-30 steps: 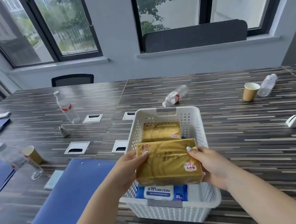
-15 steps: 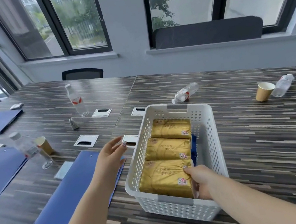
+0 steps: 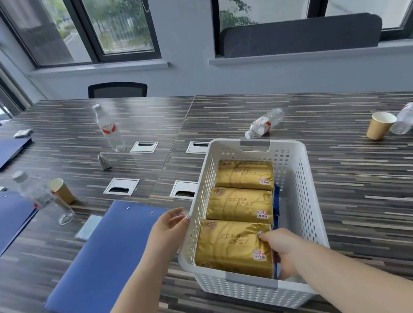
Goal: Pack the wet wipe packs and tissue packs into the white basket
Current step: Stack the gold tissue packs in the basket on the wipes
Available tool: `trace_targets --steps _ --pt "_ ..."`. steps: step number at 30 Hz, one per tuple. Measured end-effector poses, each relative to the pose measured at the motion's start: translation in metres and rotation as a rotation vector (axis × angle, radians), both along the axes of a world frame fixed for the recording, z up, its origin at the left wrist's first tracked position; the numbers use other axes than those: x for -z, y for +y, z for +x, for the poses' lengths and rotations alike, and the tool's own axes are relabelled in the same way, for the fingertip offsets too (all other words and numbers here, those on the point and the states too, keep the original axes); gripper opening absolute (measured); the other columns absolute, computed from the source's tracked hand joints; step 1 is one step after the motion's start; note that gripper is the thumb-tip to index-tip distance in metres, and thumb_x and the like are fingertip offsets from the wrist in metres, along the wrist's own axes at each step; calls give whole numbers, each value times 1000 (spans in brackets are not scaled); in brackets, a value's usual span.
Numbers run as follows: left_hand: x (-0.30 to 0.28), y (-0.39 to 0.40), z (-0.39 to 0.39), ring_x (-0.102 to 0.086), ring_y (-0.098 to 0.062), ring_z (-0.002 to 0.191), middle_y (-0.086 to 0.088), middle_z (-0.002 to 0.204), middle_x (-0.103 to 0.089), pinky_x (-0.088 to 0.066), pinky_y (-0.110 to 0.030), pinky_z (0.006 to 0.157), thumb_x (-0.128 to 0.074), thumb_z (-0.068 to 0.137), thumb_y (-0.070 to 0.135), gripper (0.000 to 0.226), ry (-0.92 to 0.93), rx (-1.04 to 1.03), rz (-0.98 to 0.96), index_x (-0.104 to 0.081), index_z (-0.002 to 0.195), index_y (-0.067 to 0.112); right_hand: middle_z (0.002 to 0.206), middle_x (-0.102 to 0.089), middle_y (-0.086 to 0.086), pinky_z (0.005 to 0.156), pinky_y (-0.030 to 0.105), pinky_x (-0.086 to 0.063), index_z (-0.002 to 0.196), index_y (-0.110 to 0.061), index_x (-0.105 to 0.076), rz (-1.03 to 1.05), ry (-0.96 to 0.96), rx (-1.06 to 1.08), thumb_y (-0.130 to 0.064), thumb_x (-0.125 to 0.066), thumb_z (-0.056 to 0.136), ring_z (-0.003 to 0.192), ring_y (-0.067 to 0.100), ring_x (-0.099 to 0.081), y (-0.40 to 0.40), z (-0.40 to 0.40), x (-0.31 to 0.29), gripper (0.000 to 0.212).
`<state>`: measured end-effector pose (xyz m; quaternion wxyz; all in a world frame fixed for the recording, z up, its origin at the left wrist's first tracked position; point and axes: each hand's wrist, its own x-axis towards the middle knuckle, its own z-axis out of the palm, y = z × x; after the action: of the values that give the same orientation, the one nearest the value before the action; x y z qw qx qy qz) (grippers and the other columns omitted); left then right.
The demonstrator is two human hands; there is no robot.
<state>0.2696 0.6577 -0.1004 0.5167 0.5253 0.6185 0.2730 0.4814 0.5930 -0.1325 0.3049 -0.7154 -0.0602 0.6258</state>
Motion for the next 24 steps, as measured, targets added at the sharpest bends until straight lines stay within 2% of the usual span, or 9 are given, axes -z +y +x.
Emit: trace_targets --steps 2,5,10,12,15,17,19,22,24 --pt "1 -1 4 -58 -16 112 -1 128 -61 -45 -31 98 -62 90 24 43 150 54 96 -53 131 19 89 -62 6 65 32 -43 90 -11 -58 88 -109 -48 -23 -49 97 71 18 -56 1 2 1 16" --pt "-2 -5 11 -40 -17 132 0 139 -48 -32 -33 108 -63 88 26 55 344 123 271 -44 139 19 93 -59 2 81 30 -37 101 -15 -56 218 -217 -99 -26 -53 95 81 15 -53 2 3 0 13" --pt "-20 -25 26 -37 -15 132 5 142 -44 -32 -31 107 -61 89 33 52 479 282 521 -45 138 25 142 -48 -5 101 40 -44 144 -30 -33 425 -367 -226 -43 -59 82 121 19 -54 -6 16 -15 68" --pt "-29 -41 41 -38 -9 132 9 144 -41 -33 -26 108 -56 91 38 51 506 429 559 -44 139 28 140 -43 -11 103 31 -38 145 -32 -34 557 -446 -277 -31 -56 91 132 14 -42 -11 27 -31 58" --pt "-36 -65 76 -34 -7 136 14 149 -37 -28 -27 112 -50 93 42 51 560 616 561 -37 142 34 125 -52 -13 94 13 -33 128 -27 -55 731 -630 -424 -7 -41 98 126 6 -44 -18 53 -55 38" --pt "-33 -75 99 -36 -8 136 11 150 -38 -30 -28 111 -48 94 43 53 581 683 563 -36 144 32 123 -59 -12 95 17 -37 117 -29 -63 748 -803 -560 -3 -38 97 120 5 -49 -18 68 -60 41" --pt "-29 -84 127 -41 -11 133 7 147 -42 -36 -28 107 -48 93 46 58 576 734 528 -35 146 25 131 -59 -10 102 25 -39 119 -28 -63 701 -1046 -728 -1 -37 95 125 9 -50 -20 88 -60 45" --pt "-22 -97 168 -46 -19 129 -1 143 -47 -41 -35 103 -46 92 51 62 628 820 453 -36 143 17 152 -39 -7 117 38 -21 138 -29 -48 537 -1379 -1101 4 -38 93 143 15 -29 -21 111 -60 57" --pt "-14 -101 183 -51 -23 122 -5 137 -50 -45 -37 99 -46 91 52 60 673 830 408 -38 138 14 157 -27 -4 119 43 -13 143 -26 -42 504 -1468 -1271 3 -43 92 147 17 -17 -23 115 -60 58"
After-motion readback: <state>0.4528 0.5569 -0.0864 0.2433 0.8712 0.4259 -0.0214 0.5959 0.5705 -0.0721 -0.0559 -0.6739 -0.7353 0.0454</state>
